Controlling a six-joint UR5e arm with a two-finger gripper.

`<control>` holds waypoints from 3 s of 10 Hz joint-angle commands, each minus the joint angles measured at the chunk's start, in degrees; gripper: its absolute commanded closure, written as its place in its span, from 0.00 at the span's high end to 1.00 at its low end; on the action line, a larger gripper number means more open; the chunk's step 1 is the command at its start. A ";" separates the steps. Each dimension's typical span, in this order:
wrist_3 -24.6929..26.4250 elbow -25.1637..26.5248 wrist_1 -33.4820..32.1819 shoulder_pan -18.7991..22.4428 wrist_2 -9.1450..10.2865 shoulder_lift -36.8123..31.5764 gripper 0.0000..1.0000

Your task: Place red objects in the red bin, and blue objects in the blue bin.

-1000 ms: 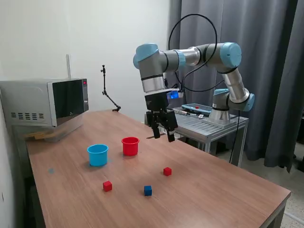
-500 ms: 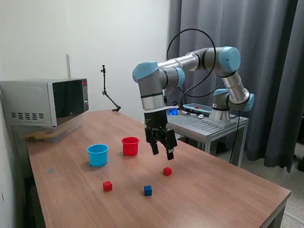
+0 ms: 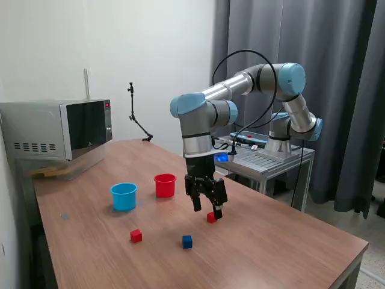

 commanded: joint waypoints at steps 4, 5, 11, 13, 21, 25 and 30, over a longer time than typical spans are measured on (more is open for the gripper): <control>2.82 1.36 -2.94 0.57 -4.29 1.56 1.00; 6.50 1.54 -3.11 0.57 -6.06 1.65 1.00; 9.61 2.76 -3.99 0.57 -13.10 1.56 1.00; 9.61 3.91 -7.40 0.57 -13.11 2.00 1.00; 11.28 -0.04 -9.62 0.65 -13.46 6.48 1.00; 11.28 0.31 -9.62 0.65 -13.46 6.66 1.00; 11.28 0.31 -9.62 0.65 -13.37 6.75 0.00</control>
